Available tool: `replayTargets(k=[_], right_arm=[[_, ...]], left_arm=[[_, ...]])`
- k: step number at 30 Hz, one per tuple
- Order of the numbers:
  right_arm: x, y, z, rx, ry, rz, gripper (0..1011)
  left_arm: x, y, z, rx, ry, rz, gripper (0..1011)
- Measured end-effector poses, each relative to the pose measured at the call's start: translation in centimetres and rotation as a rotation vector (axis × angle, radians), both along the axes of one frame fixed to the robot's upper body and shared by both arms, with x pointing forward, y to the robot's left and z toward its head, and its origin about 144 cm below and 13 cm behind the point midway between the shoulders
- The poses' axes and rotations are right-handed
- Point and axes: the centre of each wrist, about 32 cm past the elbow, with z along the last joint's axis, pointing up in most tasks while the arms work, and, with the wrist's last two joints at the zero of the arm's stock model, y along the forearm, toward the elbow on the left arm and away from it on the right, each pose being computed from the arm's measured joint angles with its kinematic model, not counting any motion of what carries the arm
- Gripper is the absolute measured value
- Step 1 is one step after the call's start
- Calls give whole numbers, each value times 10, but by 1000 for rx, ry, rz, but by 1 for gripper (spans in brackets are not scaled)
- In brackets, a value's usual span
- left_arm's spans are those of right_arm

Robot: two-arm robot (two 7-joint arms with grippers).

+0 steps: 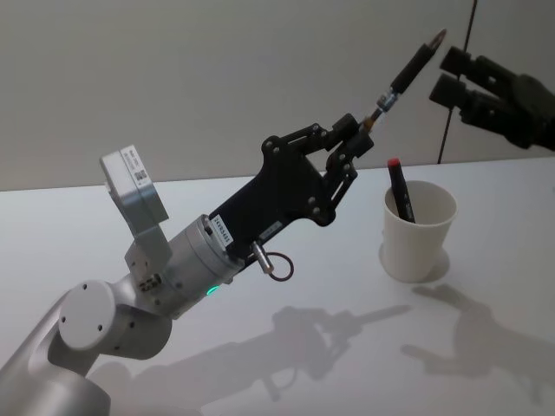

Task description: Place the pen into the pen holder.

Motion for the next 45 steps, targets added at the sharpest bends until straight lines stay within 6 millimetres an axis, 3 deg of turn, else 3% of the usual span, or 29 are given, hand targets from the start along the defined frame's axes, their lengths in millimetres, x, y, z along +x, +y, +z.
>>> replayTargets(k=[45], right_arm=[[1,46,-22,99,96,13,1002]], left_arm=[[0,0,0,0,0,0,170]])
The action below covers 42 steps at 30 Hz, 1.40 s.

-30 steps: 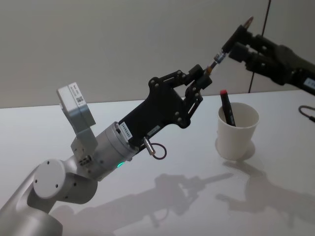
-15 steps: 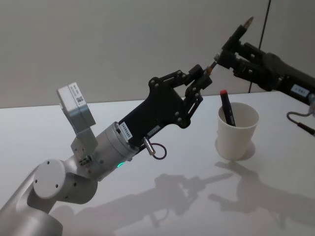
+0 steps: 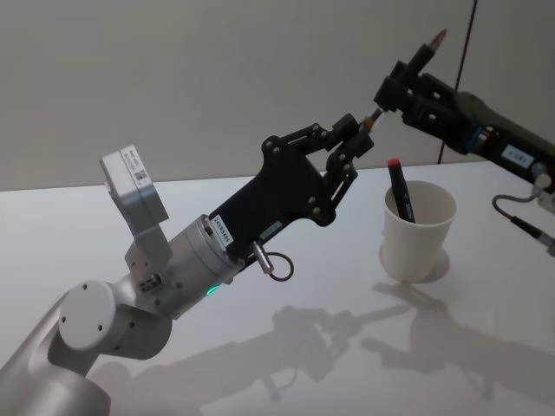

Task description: Place the pen into the pen holder.

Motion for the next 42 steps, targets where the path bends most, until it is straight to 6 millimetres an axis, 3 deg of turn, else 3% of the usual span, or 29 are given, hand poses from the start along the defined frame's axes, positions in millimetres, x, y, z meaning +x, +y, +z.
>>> replayTargets(k=[6,10,20,24,28,36,42], right_arm=[[-1,3,0,10,8,0,1002],[-1,4,-1,14,11,0,945],[-1,5,-1,20,16,0,681],[-2,6,-1,22,17,-1,508],[-2,6,-1,23,18,-1,427],[-2,6,-1,24,19,-2,148],[-2,6,-1,24,20,-1,131]], left_arm=[[0,0,0,0,0,0,169],[0,0,0,0,0,0,170],[0,0,0,0,0,0,170],[0,0,0,0,0,0,170],[0,0,0,0,0,0,170],[0,0,0,0,0,-1,169],[0,0,0,0,-1,-1,170]])
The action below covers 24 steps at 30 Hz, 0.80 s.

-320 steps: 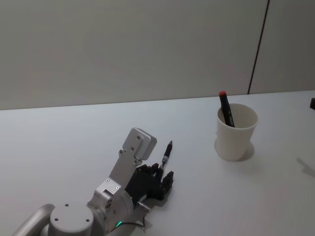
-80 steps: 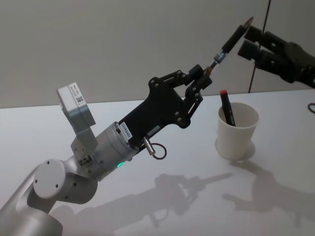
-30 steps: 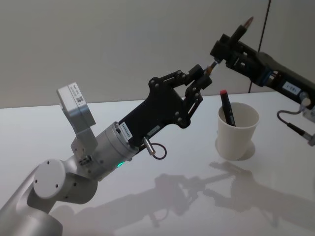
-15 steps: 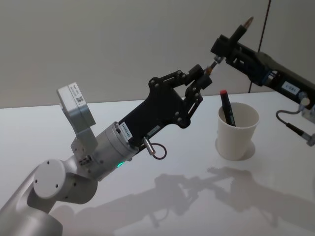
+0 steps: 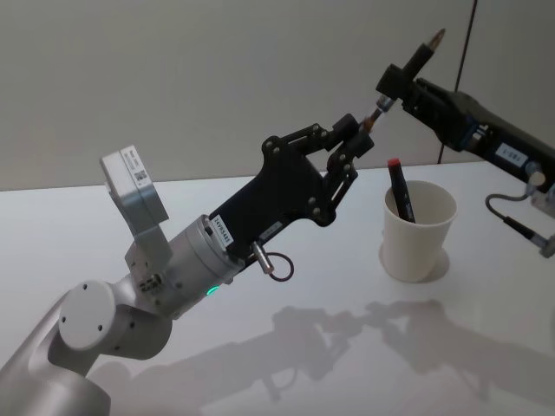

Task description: Place the pen into the pen holder.

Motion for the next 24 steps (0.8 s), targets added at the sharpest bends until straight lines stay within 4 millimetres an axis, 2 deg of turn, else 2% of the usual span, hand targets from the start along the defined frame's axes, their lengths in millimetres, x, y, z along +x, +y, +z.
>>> replayTargets(k=[17,19,24], right_arm=[[0,0,0,1,1,1,131],[0,0,0,1,0,1,131],[0,0,0,1,0,2,131]], left_arm=[[0,0,0,0,0,0,170],[0,0,0,0,0,0,186],[0,0,0,0,1,1,336]])
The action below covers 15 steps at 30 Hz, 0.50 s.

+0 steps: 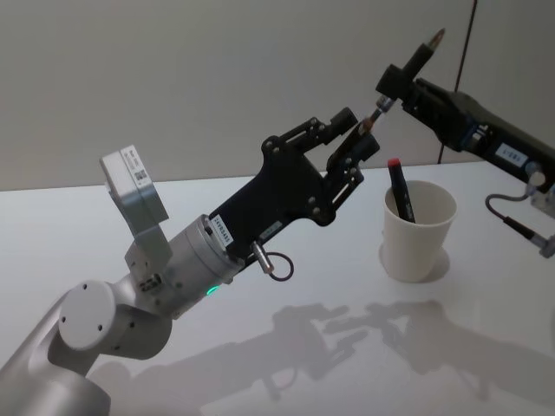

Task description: Place the pen into the pen holder.

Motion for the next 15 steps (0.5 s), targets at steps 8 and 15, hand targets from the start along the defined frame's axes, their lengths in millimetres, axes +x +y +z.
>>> replayTargets(k=[8,15], right_arm=[[0,0,0,0,0,0,131],[0,0,0,0,0,0,131]], left_arm=[[0,0,0,0,0,0,589],[0,0,0,0,0,0,810]])
